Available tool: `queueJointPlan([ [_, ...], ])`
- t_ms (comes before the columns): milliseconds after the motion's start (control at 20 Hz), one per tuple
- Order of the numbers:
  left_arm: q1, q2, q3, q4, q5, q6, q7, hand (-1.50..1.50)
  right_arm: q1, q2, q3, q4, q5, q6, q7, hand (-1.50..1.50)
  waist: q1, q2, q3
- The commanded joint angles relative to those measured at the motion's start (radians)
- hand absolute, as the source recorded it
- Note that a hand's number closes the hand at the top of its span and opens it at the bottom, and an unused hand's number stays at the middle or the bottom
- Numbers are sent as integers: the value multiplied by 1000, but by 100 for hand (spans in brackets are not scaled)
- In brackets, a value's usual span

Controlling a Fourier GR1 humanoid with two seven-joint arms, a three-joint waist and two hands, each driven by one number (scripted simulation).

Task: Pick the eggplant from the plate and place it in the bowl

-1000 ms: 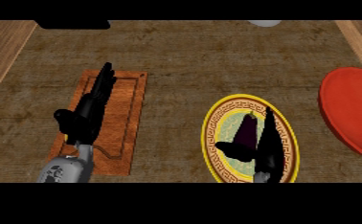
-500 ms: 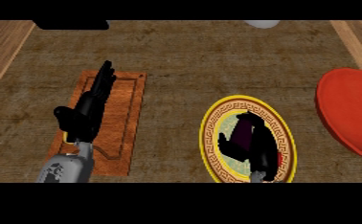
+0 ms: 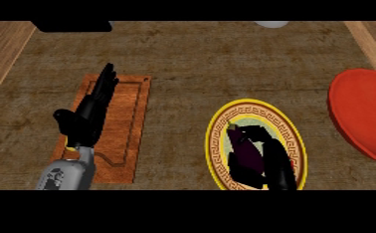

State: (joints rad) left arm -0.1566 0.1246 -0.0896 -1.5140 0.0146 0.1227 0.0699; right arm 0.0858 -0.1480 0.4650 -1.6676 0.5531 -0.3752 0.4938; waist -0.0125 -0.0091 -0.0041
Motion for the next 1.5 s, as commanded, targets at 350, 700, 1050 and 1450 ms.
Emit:
queueJointPlan([
  [350, 51, -12, -9, -71, -3, 12, 21, 0, 245, -270, -79, -449, -200, 52, -520, 150, -7, 2, 5],
  [700, 11, -12, 9, -34, 9, -10, 22, 0, 312, -370, -244, -830, -123, 96, -267, 150, -4, 7, 3],
  [1050, 20, 2, 18, -52, 13, -34, 27, 0, 173, -428, -406, -918, -156, 188, 38, 150, 5, 7, 2],
  [1450, -25, -76, -14, 80, -53, 19, -58, 0, -272, -498, -584, -672, -286, 319, 275, 150, 15, 11, 3],
])
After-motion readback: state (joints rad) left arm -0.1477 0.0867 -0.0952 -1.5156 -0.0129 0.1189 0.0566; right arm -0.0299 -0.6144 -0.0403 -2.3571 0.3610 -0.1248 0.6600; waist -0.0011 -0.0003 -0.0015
